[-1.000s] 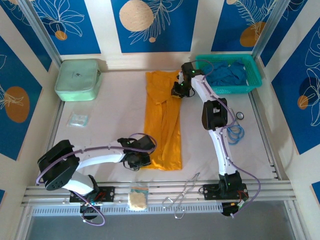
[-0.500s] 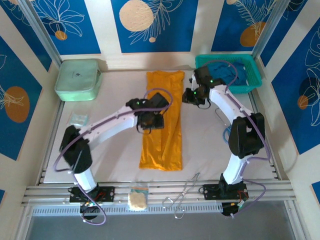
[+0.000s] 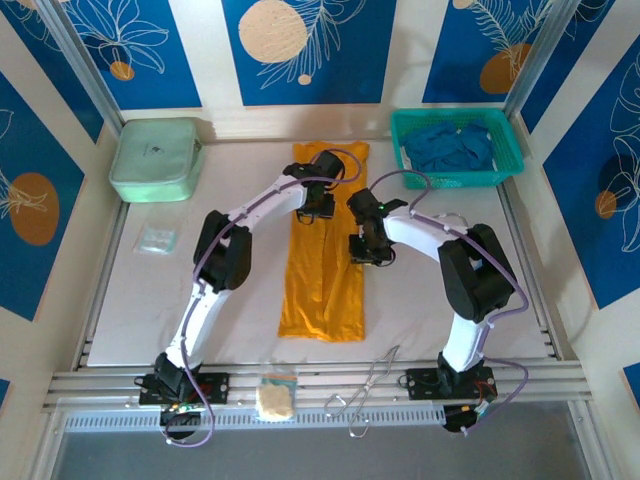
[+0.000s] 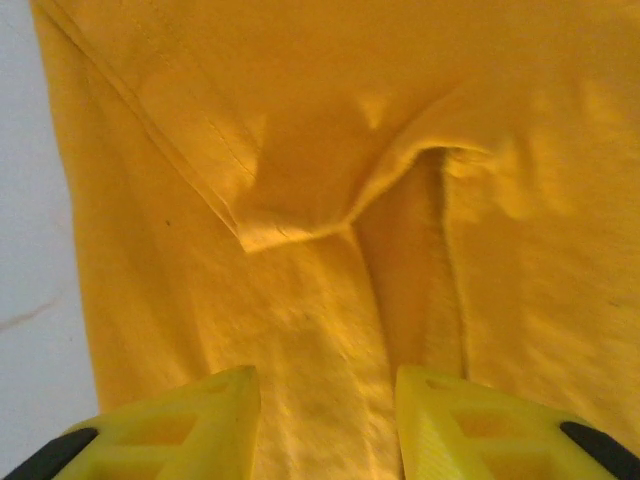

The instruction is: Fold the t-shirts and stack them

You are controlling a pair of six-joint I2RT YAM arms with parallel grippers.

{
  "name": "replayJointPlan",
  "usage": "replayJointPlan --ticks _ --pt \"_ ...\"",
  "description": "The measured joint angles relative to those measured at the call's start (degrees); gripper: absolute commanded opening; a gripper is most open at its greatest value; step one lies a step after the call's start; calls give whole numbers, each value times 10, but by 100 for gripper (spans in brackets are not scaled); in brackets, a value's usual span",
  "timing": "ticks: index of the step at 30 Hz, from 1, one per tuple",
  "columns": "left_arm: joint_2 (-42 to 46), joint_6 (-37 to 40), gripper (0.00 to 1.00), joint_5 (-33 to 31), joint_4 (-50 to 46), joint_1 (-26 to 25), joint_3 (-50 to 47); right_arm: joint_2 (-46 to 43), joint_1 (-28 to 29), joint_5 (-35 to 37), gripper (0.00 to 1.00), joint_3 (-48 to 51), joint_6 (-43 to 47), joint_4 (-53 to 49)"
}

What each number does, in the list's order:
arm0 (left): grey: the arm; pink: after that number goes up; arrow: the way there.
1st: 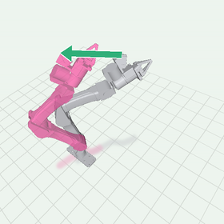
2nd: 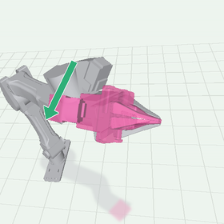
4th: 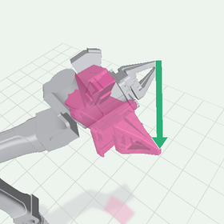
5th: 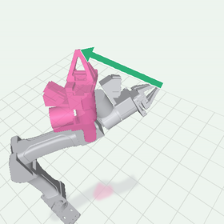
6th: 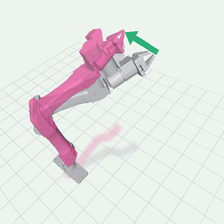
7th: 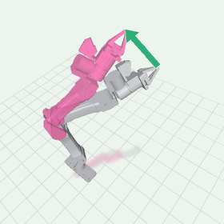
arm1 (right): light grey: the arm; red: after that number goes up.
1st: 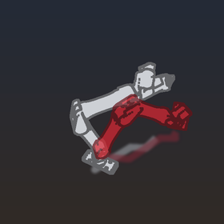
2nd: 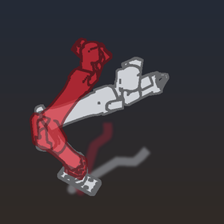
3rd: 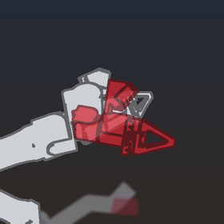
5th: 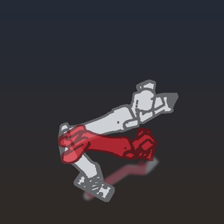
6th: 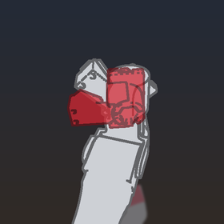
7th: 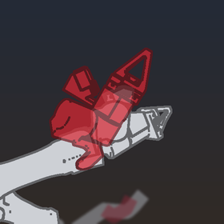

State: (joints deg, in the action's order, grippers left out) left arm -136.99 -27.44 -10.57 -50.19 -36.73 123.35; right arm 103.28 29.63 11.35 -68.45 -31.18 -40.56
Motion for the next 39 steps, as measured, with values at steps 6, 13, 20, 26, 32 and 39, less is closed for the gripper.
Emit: replayJointPlan --ticks 6,13,20,26,32,39 --pt "-6 42 52 -45 -4 2 21 0 13 12 27 14 -22 3" --pt "-18 86 50 -66 0 2 35 0 14 16 26 19 -34 6" --pt "-65 125 39 -64 7 2 61 0 16 16 25 37 -43 9" --pt "-84 145 31 -73 14 2 69 0 21 19 23 45 -51 10" --pt "-85 159 22 -91 23 4 76 -2 23 29 13 49 -56 9" --pt "-85 171 12 -106 30 5 76 -5 23 37 8 52 -64 11"
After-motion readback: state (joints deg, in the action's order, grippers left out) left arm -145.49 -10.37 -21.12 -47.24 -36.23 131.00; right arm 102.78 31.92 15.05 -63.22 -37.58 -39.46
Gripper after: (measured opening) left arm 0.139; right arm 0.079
